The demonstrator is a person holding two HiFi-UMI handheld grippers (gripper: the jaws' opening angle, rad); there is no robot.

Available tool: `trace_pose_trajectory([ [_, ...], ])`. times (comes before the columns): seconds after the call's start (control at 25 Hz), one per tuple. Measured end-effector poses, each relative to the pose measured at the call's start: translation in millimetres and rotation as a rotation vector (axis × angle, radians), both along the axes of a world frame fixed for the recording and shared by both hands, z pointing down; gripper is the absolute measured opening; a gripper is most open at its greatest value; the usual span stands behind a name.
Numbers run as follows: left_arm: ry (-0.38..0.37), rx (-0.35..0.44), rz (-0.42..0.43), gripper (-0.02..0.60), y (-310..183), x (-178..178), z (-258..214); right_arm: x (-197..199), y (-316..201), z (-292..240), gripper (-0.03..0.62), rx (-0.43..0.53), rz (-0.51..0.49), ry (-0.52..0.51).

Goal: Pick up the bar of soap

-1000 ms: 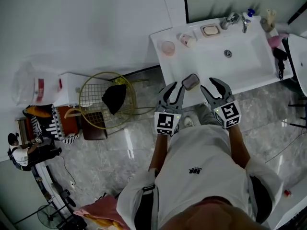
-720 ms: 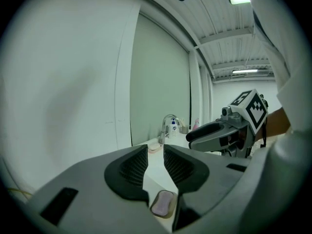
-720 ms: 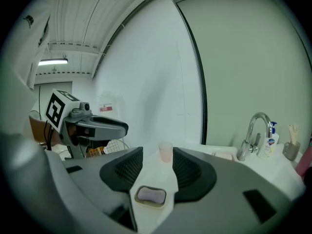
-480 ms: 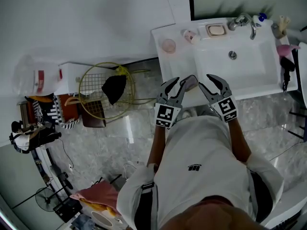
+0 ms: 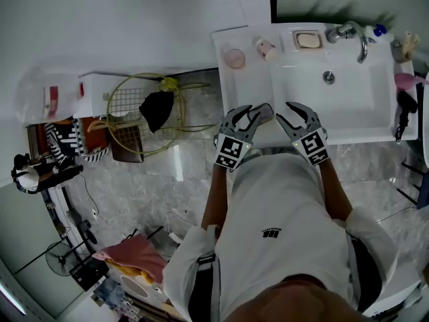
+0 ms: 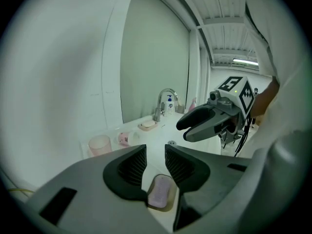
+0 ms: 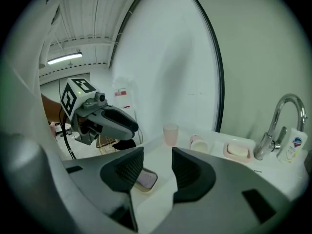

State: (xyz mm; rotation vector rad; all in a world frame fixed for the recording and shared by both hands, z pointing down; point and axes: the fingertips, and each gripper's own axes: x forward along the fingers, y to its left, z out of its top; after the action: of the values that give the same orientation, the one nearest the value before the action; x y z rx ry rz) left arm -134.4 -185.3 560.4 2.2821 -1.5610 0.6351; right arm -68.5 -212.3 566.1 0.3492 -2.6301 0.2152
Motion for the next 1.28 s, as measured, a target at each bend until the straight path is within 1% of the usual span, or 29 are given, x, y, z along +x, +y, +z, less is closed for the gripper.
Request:
trace_pose_trajectory([
  [0.2, -0.028, -0.077, -0.007, 0.13, -4.8, 3.0, 28.1, 3.2, -3.1, 15.7, 0.196, -0.03, -0.055, 0.027],
  [0.44, -0.037, -0.129, -0.035, 0.138, -10.5, 6.5, 51.5, 6.6, -4.0, 35.0, 0.195, -0.067, -0.108, 0.036],
  [0.56, -0.054, -0.161, -0.024, 0.14, -12.0, 8.2, 61.7, 5.6, -3.0, 45.4, 0.195, -0.085, -0.119, 0.043],
  [0.8, -0.118, -0.256, 0.091, 0.14, -2.6, 13.9, 90.3, 4.7, 0.8, 58.2, 0.181, -0.108, -0.095, 0.062],
  [0.96, -0.143, -0.282, 0.166, 0.14, 1.3, 12.9, 106.3, 6.1, 3.9, 66.3, 0.175, -0.102, -0.052, 0.092],
  [1.12, -0.169, -0.301, 0.233, 0.14, 4.9, 10.8, 119.2, 7.2, 11.6, 72.3, 0.172, -0.129, 0.01, 0.107],
  [1.28, -0.19, -0.308, 0.293, 0.14, 6.6, 12.6, 127.4, 3.1, 24.8, 79.3, 0.167, -0.145, 0.033, 0.13],
])
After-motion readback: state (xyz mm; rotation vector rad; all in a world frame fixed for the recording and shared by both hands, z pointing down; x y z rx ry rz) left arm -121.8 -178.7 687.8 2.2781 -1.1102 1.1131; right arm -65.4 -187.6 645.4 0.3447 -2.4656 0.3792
